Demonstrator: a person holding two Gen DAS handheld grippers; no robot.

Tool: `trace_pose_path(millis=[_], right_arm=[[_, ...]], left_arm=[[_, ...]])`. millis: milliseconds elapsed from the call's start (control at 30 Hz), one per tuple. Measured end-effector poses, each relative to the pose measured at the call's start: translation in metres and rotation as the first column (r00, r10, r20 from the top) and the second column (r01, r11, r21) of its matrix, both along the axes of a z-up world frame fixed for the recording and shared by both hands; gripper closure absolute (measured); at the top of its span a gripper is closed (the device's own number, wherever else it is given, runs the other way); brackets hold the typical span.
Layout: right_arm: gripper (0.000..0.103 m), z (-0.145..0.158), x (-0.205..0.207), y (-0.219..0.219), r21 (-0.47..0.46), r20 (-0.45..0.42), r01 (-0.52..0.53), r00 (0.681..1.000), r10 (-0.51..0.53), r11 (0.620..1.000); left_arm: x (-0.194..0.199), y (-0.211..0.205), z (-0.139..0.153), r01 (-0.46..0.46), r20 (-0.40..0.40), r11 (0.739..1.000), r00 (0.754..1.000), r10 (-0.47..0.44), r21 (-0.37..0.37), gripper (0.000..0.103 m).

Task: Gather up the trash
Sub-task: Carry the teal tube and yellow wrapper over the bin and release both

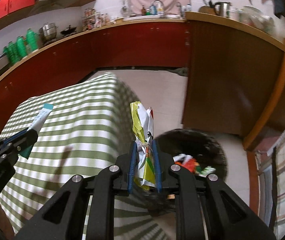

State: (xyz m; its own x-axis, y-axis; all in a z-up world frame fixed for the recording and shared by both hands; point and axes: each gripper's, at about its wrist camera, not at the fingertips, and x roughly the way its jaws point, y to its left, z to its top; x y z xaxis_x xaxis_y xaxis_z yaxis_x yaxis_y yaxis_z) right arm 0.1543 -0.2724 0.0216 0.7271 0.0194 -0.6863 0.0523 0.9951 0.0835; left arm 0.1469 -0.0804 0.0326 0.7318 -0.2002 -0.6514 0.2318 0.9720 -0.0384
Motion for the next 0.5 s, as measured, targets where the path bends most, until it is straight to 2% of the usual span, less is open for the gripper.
trace_pose_path(millis=[233, 400, 500], right_arm=[[0.086, -0.007, 0.001, -0.039, -0.003, 0.001, 0.074, 0.997, -0.073, 0.997], [0.086, -0.01, 0.001, -0.05, -0.012, 0.007, 0.101, 0.995, -0.101, 0.995], [0.086, -0.012, 0.004, -0.058, -0.012, 0.012, 0.116, 0.993, -0.116, 0.993]], left_arm=[[0.016, -0.053, -0.009, 0.075, -0.004, 0.997, 0.997, -0.075, 0.017, 0.095], [0.028, -0.084, -0.015, 0.119, -0.01, 0.993, 0.993, -0.118, 0.025, 0.095], [0.033, -0.1, -0.022, 0.144, -0.016, 0.989, 0.989, -0.144, 0.045, 0.091]])
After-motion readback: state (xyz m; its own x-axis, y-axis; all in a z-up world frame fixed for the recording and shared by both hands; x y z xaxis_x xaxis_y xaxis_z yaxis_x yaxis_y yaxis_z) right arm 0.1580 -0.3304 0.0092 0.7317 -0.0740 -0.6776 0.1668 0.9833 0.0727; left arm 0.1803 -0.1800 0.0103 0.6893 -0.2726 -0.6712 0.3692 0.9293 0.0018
